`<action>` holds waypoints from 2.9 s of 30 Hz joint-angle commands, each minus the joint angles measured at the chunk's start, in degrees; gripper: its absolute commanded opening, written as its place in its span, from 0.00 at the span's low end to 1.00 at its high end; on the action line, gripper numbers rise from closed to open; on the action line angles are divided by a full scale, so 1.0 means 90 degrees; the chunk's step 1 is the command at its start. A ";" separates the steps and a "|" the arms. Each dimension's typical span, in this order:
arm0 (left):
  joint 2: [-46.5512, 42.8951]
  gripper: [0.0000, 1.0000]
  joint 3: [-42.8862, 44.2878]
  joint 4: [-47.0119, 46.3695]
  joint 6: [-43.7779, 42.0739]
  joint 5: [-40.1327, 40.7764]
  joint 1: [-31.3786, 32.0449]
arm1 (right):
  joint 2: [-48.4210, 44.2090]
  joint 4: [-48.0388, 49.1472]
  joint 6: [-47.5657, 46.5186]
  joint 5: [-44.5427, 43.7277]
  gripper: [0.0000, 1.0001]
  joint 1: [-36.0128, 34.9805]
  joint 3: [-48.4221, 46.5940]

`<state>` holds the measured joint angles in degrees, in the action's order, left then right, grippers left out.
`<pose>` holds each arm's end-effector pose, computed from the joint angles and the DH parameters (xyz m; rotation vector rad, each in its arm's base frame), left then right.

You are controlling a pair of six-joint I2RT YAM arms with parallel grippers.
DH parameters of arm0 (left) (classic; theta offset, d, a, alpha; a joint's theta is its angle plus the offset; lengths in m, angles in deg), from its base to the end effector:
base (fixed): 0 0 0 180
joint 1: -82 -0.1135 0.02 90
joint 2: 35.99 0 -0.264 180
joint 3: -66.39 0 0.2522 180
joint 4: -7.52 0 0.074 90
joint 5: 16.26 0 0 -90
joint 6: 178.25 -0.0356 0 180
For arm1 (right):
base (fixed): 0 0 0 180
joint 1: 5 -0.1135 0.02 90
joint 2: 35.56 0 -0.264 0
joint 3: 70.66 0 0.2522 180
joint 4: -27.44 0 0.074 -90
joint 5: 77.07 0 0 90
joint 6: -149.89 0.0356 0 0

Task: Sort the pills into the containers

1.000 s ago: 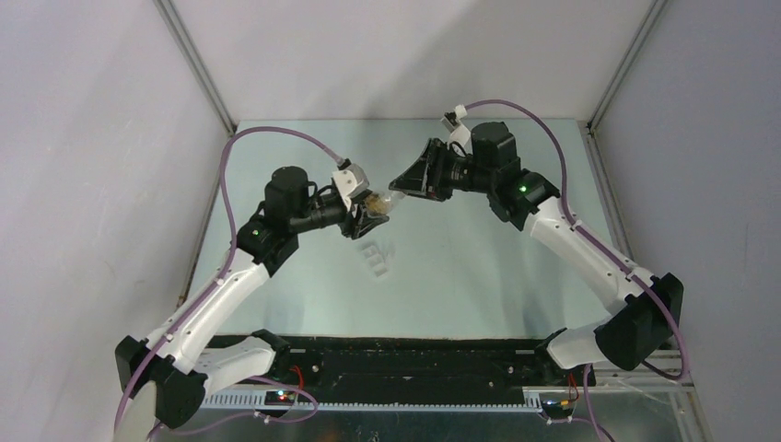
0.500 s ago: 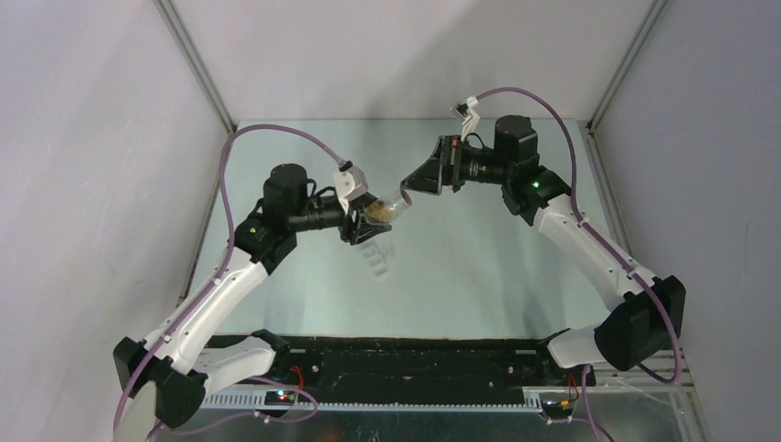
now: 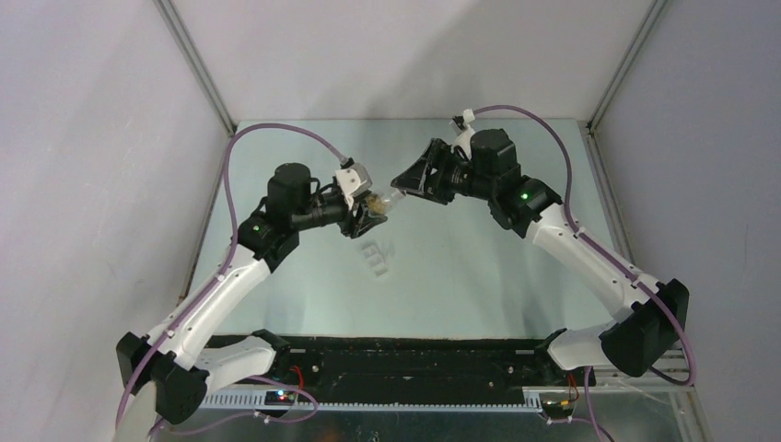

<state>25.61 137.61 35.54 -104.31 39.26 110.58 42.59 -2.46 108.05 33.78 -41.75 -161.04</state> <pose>0.2021 -0.1331 0.3553 1.0856 1.5541 -0.7161 0.2444 0.1983 0.3927 -0.0715 2.0946 1.3068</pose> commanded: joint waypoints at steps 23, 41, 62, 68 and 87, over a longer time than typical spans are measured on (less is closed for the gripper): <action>-0.0142 0.00 0.0155 -0.0425 0.0562 -0.0195 -0.0011 | 0.0165 0.1158 -0.0885 0.1792 0.33 0.0242 -0.0204; 0.0124 0.00 0.0609 0.0207 0.1167 -0.3601 -0.0010 | -0.0362 0.1182 -0.3630 0.4757 0.30 0.1167 -0.0249; 0.0153 0.00 0.1047 0.2664 -0.1442 -0.3240 -0.0009 | 0.0389 -0.3256 -0.6318 0.4407 0.26 0.0956 -0.2687; 0.0176 0.00 0.1023 0.2434 -0.1130 -0.3257 -0.0011 | 0.0054 -0.2472 -0.6015 0.3815 0.26 0.0866 -0.2149; -0.1187 0.00 -0.0881 -0.0498 -0.0125 -0.0040 -0.0011 | 0.0222 -0.1615 -0.2960 -0.1798 0.34 0.1320 -0.0079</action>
<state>17.92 131.99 39.13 -107.08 31.04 110.36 42.24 -13.67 75.40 37.16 -30.56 -165.24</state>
